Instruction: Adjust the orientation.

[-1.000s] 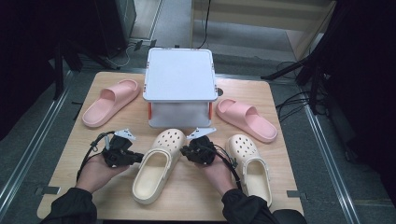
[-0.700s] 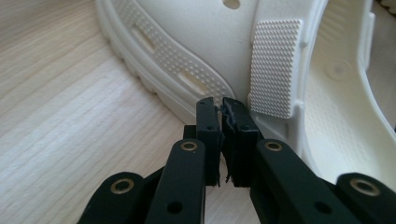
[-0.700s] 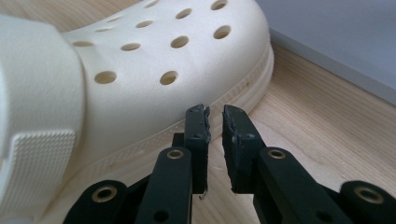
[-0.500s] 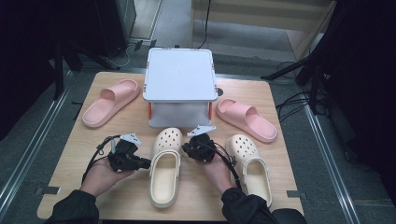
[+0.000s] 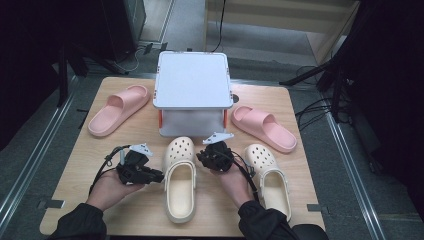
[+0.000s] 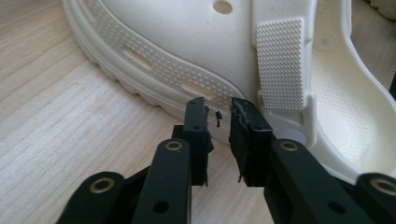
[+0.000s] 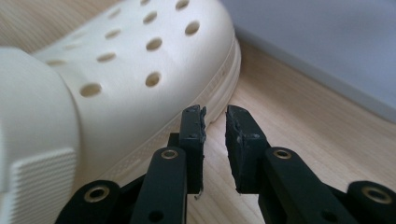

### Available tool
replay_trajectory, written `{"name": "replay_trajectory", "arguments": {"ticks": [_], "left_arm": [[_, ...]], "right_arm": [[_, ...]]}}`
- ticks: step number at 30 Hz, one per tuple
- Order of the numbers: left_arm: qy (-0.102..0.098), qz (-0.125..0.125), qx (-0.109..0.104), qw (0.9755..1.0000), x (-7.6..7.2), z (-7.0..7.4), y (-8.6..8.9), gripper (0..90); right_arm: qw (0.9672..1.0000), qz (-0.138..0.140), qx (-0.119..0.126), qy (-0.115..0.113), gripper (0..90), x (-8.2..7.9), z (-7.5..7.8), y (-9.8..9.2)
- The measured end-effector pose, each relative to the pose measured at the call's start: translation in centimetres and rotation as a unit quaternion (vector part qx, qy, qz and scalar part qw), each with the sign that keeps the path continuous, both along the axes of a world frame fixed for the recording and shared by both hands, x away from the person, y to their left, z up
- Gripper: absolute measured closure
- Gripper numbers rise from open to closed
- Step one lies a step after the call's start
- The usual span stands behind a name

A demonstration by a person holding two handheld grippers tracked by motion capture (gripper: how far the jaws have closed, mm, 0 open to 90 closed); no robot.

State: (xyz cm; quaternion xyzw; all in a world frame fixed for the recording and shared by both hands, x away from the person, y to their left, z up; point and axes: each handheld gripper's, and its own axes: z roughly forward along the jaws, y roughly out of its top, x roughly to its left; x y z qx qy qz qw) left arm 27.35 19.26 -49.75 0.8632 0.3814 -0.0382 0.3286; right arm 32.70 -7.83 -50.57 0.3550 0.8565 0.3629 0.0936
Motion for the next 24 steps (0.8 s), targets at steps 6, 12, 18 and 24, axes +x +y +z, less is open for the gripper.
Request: {"name": "replay_trajectory", "arguments": {"ticks": [6,12,18,24], "left_arm": [[-0.017,0.027,-0.005,0.9995,0.0,0.6,1.2,64.9],[-0.027,0.051,-0.012,0.9982,0.5,0.9,2.1,54.5],[-0.036,0.046,-0.013,0.9982,1.2,1.2,2.4,50.6],[-0.042,0.049,-0.012,0.9978,1.8,1.5,2.7,48.4]], "right_arm": [[0.9995,0.005,0.028,0.010,70.2,-0.3,1.3,-0.9],[0.9988,0.017,0.042,0.020,64.1,-2.0,2.8,-2.0],[0.9981,0.023,0.053,0.021,58.8,-3.3,3.9,-3.8],[0.9983,0.011,0.053,0.023,57.3,-4.7,4.7,-6.4]]}}
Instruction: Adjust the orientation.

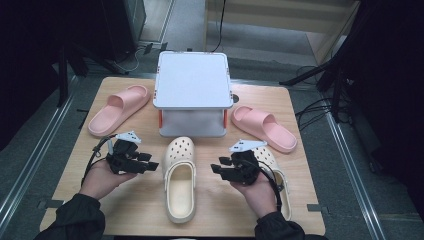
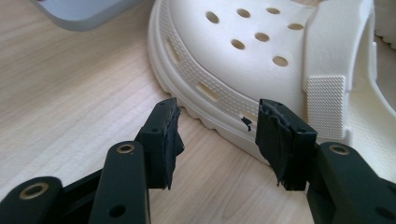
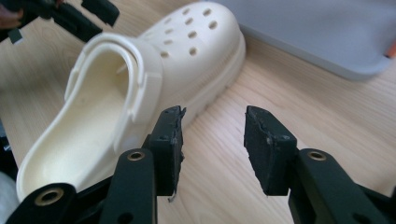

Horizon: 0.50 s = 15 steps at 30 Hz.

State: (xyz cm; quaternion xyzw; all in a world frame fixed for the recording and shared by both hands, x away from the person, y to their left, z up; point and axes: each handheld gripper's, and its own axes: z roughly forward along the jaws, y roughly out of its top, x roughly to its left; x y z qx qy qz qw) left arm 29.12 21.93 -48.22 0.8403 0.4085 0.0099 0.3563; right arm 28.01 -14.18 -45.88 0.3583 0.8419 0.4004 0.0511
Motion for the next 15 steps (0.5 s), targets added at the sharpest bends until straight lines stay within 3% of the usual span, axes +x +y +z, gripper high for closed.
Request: {"name": "replay_trajectory", "arguments": {"ticks": [4,15], "left_arm": [[-0.003,0.003,-0.007,1.0000,0.2,0.3,0.1,48.1],[-0.004,-0.010,-0.004,0.9999,1.1,0.5,-0.5,46.5]], "right_arm": [[0.9998,-0.017,0.004,0.008,58.9,-1.2,0.2,-2.6],[0.9981,-0.060,0.011,-0.002,60.1,-4.6,1.0,-8.2]]}}
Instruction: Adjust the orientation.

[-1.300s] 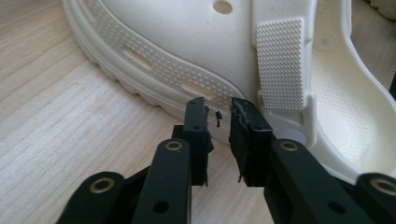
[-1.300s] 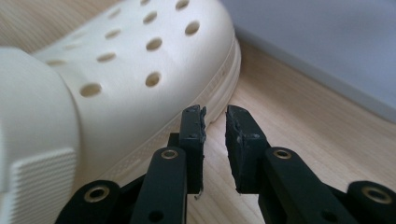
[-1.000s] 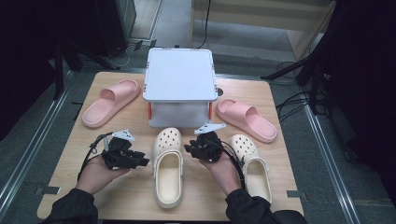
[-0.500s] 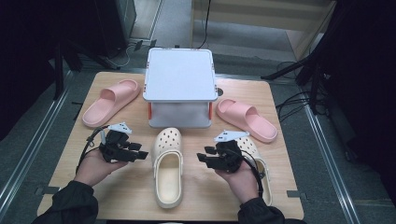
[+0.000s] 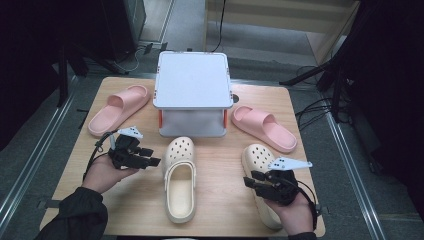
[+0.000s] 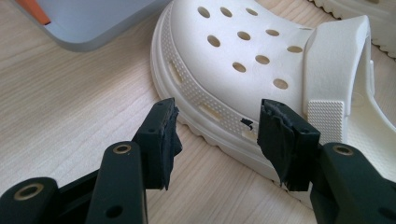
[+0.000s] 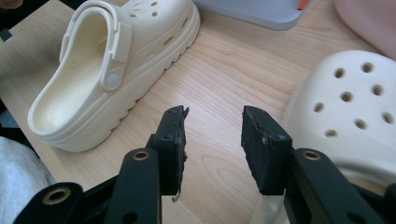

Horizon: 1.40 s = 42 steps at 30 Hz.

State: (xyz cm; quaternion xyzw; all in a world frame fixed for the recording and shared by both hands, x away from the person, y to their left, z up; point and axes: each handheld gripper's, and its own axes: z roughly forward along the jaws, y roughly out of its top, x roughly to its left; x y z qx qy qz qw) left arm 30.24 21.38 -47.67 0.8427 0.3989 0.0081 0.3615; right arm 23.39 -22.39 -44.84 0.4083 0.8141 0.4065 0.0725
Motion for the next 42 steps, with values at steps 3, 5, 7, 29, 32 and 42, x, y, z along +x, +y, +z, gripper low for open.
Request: {"name": "replay_trajectory", "arguments": {"ticks": [3,5,7,29,32,42], "left_arm": [[-0.002,-0.005,0.001,1.0000,0.2,0.1,-0.2,46.1],[-0.002,-0.006,0.001,1.0000,0.3,0.1,-0.3,45.9],[-0.004,-0.004,-0.001,1.0000,0.5,0.1,-0.3,45.5],[0.002,-0.003,-0.002,1.0000,1.3,0.0,-0.6,44.5],[0.002,-0.001,-0.002,1.0000,1.2,0.0,-0.6,44.4],[0.001,0.000,-0.001,1.0000,1.1,0.0,-0.4,44.4]], "right_arm": [[0.9997,-0.022,-0.005,-0.001,59.5,-0.4,0.1,-1.2],[0.9996,-0.029,-0.008,0.001,59.4,-0.5,0.1,-1.5],[0.9992,-0.039,-0.011,0.001,59.1,-0.7,0.1,-2.1],[0.9930,-0.095,-0.038,0.059,56.3,0.6,-2.5,-2.6],[0.9939,-0.084,-0.036,0.060,61.9,1.3,-2.7,-2.4],[0.9914,-0.097,-0.030,0.083,74.9,1.8,-2.8,-1.8]]}}
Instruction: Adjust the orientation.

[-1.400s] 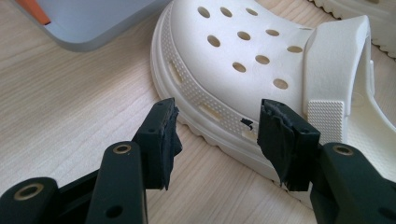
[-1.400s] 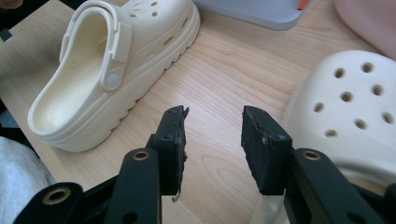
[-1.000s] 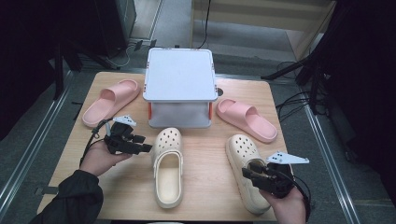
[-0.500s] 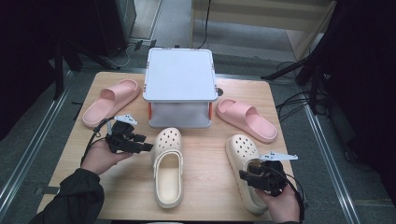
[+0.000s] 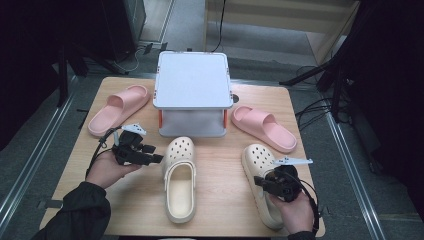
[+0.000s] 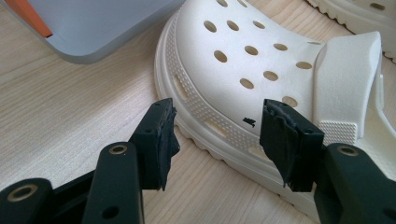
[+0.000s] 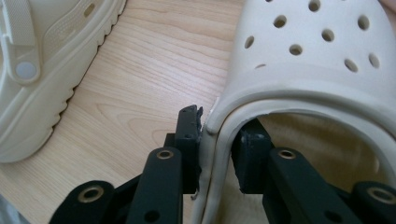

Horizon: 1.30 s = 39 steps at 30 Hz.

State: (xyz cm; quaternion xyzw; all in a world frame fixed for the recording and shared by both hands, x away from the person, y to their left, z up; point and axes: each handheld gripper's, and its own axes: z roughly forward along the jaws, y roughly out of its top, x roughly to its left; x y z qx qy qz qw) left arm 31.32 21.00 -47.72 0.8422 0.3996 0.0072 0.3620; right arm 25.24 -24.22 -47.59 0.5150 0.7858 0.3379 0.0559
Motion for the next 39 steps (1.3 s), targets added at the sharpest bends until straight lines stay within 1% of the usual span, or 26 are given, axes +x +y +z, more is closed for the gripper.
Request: {"name": "replay_trajectory", "arguments": {"ticks": [1,5,7,10,14,18,23,25,26,29,30,32,33,34,35,39], "left_arm": [[0.000,0.000,0.001,1.0000,0.0,0.0,0.0,44.4],[0.000,0.003,-0.001,1.0000,0.0,0.0,0.1,44.4],[0.000,0.002,0.001,1.0000,0.0,0.0,0.1,44.4],[0.000,0.001,0.002,1.0000,0.0,0.0,0.1,44.3],[-0.001,0.002,-0.001,1.0000,0.0,0.0,0.1,44.3],[-0.001,0.004,-0.002,1.0000,0.0,0.1,0.2,44.3],[-0.002,0.005,-0.001,1.0000,-0.1,0.1,0.2,44.3],[-0.004,0.004,-0.002,1.0000,-0.1,0.1,0.2,44.3],[-0.004,0.004,-0.002,1.0000,-0.1,0.1,0.2,44.3],[-0.004,0.002,-0.002,1.0000,-0.2,0.1,0.1,44.3],[-0.005,0.003,-0.003,1.0000,-0.2,0.1,0.0,44.4],[-0.005,-0.001,-0.001,1.0000,-0.2,0.1,0.0,44.4],[-0.005,-0.001,-0.002,1.0000,-0.3,0.1,-0.1,44.4],[-0.004,-0.002,-0.002,1.0000,-0.3,0.1,-0.1,44.4],[-0.006,-0.002,-0.002,1.0000,-0.3,0.1,-0.1,44.4],[-0.006,-0.007,-0.002,1.0000,-0.3,0.1,0.0,44.5]], "right_arm": [[0.9999,-0.011,0.001,0.009,76.2,0.0,0.1,0.0],[0.9998,-0.015,-0.004,0.012,77.8,0.0,0.3,-0.1],[0.9998,-0.017,-0.007,0.005,78.0,-0.1,0.4,-0.2],[0.9997,-0.023,0.001,-0.002,78.1,-0.1,0.7,-0.3],[0.9997,-0.025,0.004,-0.005,78.1,-0.2,1.0,-0.4],[0.9996,-0.020,0.009,-0.015,78.1,-0.5,1.5,0.0],[0.9993,-0.008,0.001,-0.036,78.0,-0.8,2.4,1.5],[0.9992,0.000,0.002,-0.041,78.0,-0.7,2.6,2.2],[0.9991,0.005,0.004,-0.042,78.0,-0.6,2.7,2.7],[0.9989,0.020,0.024,-0.036,77.9,-0.4,2.9,4.0],[0.9986,0.026,0.024,-0.039,77.8,-0.3,2.9,4.5],[0.9984,0.034,0.020,-0.041,77.7,-0.1,2.8,5.5],[0.9981,0.039,0.013,-0.045,77.7,0.1,2.7,6.0],[0.9981,0.042,0.004,-0.045,77.7,0.3,2.6,6.6],[0.9981,0.043,0.001,-0.044,77.7,0.5,2.5,7.1],[0.9982,0.043,-0.002,-0.043,77.7,1.5,2.1,8.3]]}}
